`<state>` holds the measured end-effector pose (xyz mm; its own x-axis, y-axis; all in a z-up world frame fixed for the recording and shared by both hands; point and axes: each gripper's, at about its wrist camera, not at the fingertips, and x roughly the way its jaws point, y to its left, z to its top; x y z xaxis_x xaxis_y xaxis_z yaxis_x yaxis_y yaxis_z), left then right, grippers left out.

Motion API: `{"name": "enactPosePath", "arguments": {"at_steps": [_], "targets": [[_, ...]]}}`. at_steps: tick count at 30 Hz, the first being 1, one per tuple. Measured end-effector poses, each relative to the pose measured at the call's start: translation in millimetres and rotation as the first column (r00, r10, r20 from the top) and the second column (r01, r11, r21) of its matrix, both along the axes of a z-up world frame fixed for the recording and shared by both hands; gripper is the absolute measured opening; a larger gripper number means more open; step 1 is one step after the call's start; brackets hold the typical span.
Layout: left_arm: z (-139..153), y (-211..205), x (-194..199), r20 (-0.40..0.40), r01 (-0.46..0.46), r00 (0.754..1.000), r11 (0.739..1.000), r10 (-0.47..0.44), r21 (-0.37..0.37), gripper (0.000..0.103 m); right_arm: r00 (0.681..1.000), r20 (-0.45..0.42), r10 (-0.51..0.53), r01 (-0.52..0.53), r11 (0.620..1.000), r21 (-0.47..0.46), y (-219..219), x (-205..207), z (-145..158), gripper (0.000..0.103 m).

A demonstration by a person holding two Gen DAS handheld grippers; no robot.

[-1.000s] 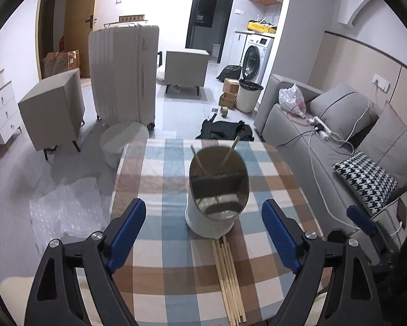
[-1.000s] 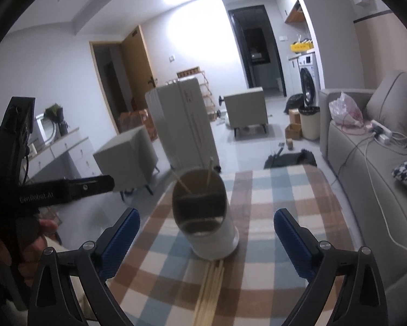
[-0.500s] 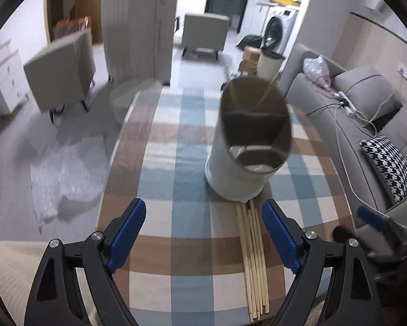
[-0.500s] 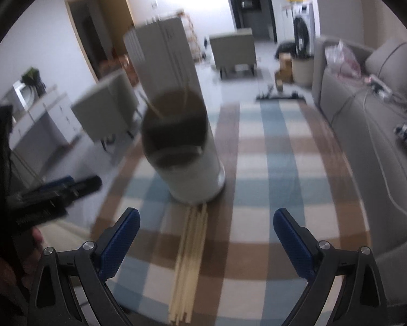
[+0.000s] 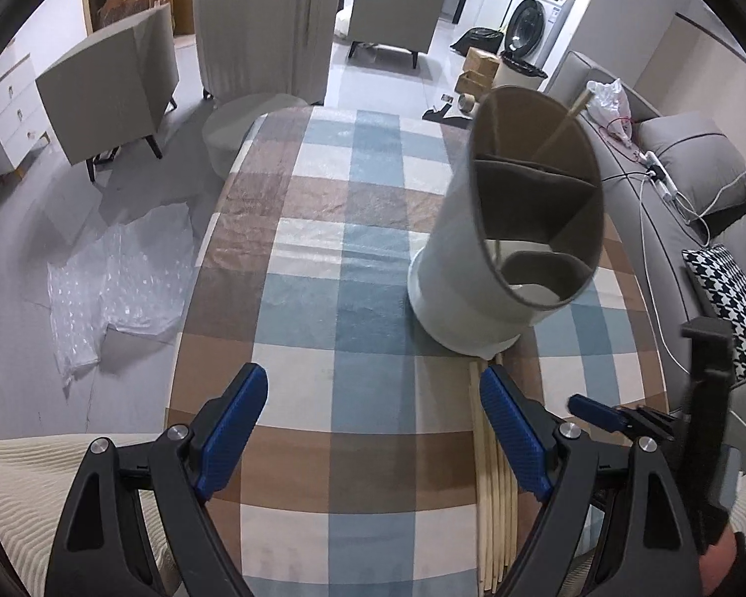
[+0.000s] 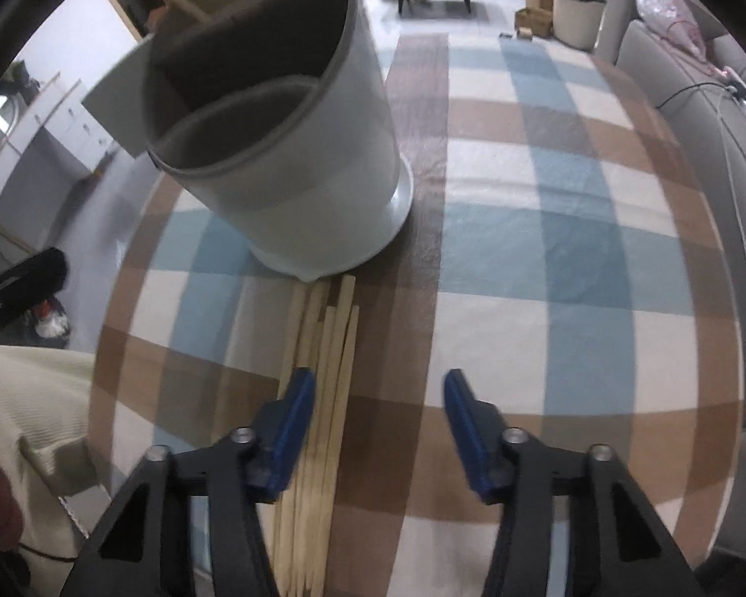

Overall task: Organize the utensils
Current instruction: 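Lower both tools to the chopstick pile and close both grippers on chopsticks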

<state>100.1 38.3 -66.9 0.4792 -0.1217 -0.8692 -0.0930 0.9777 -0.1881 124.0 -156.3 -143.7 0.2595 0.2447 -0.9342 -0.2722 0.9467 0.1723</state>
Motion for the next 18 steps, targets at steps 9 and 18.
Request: {"name": "enactPosePath", "arguments": {"at_steps": [9, 18], "targets": [[-16, 26, 8, -0.072, -0.078, 0.995, 0.995, 0.074, -0.061, 0.084, 0.999, -0.027, 0.041, -0.043, 0.995, -0.087, 18, 7, -20, 0.029], [-20, 37, 9, -0.094, -0.103, 0.991, 0.991, 0.095, -0.085, 0.084, 0.995, -0.017, 0.102, -0.103, 0.978, -0.184, 35, -2, -18, 0.022]]}}
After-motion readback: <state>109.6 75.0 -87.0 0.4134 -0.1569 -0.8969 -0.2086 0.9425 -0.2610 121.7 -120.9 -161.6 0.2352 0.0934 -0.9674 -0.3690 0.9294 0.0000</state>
